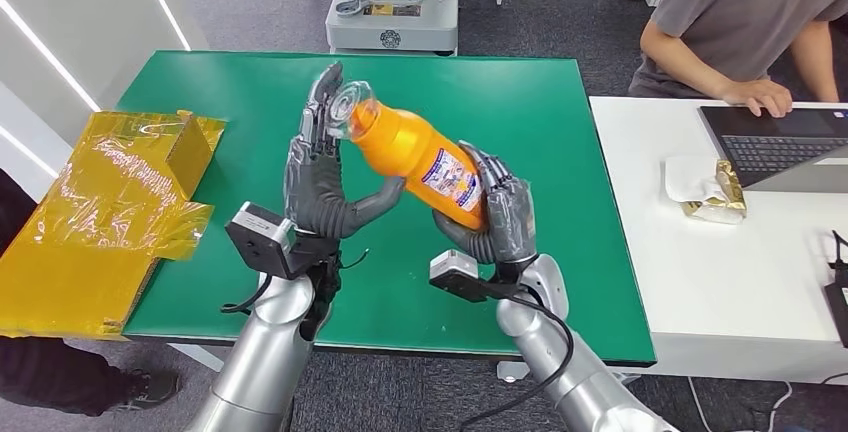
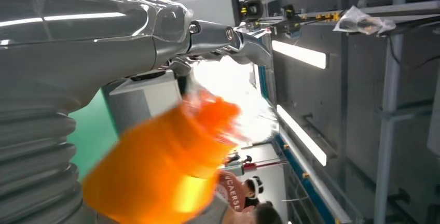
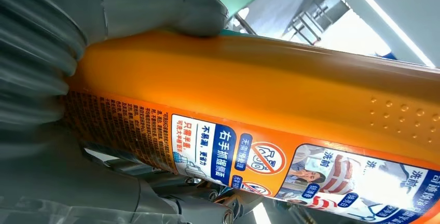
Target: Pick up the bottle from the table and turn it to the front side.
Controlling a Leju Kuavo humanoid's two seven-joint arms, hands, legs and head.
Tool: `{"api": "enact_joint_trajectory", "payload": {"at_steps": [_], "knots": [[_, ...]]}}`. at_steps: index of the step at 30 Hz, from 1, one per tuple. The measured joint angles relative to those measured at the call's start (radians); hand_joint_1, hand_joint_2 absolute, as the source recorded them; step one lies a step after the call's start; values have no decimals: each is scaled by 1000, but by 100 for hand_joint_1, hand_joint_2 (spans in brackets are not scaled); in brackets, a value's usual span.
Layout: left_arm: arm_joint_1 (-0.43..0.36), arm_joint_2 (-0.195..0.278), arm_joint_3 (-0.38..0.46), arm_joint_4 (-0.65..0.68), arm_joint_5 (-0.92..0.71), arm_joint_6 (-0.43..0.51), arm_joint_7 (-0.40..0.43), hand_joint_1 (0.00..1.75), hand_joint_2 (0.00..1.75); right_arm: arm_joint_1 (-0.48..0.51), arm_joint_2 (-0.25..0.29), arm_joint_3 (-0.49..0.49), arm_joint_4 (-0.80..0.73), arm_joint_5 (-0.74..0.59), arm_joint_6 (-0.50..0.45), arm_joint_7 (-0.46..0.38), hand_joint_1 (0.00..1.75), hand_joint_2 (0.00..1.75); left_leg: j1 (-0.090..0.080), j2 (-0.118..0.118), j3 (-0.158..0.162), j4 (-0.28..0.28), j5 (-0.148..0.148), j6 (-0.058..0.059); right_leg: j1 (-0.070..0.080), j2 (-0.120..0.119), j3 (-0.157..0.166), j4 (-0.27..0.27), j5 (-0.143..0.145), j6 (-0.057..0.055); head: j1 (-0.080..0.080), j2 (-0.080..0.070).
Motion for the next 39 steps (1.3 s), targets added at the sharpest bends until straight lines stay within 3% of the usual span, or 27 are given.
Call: {"api": "enact_joint_trajectory", "payload": {"at_steps": [12,39], "knots": [[-29,-9,-1,-2,9,-7,3,0,175,-41,2,64,61,-14,0,4,175,175,0,0,0,0,0,0,0,0,0,0,0,0,0,0],[-82,-8,-2,40,31,-11,2,0,175,-4,30,1,-40,90,0,12,175,175,0,0,0,0,0,0,0,0,0,0,0,0,0,0]]}}
